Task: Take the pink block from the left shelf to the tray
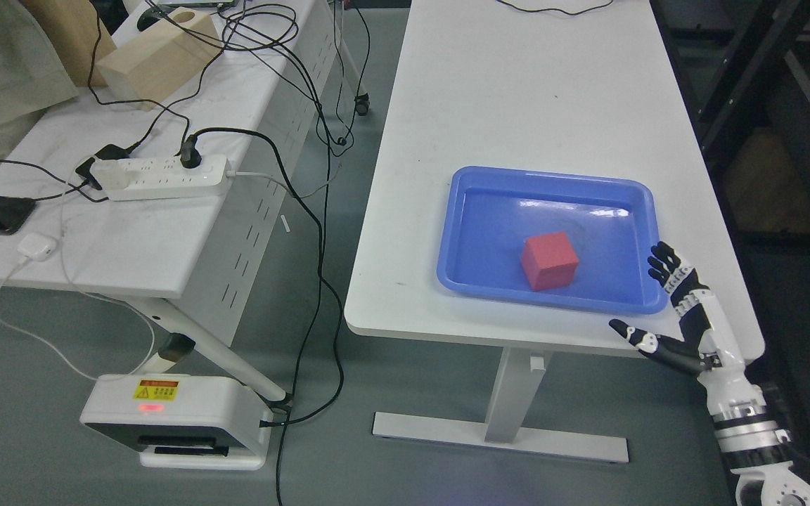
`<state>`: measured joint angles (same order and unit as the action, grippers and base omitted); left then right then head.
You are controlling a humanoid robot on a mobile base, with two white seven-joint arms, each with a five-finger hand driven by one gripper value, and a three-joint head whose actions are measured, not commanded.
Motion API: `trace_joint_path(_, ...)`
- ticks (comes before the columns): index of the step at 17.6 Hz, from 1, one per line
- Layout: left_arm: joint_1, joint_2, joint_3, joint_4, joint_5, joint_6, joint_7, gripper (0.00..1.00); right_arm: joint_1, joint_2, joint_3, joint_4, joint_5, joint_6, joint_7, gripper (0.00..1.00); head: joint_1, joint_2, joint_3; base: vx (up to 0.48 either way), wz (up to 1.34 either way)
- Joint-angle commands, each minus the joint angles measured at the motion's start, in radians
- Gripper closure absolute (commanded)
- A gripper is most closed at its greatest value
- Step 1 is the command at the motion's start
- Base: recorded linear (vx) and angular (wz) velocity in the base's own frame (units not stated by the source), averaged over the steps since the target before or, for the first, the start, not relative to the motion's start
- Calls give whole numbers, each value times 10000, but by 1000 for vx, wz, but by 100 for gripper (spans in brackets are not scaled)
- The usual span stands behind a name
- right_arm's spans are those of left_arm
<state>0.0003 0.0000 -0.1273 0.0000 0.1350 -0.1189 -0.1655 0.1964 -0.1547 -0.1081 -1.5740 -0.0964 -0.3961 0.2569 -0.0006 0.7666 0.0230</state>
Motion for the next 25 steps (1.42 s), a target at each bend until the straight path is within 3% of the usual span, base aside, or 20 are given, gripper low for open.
trace_joint_path(1,196,175,0,-175,0,8,-1,0,15,13,-330,109,-95,324,54,1,0,0,0,-155,-19)
trace_joint_path(5,196,175,0,-175,0,8,-1,0,15,-18,-330,124,-95,861,54,1,0,0,0,-138,-333)
trace_joint_path(25,196,175,0,-175,0,8,-1,0,122,-49,-407,124,-110,893,100,1,0,0,0,-112,-1)
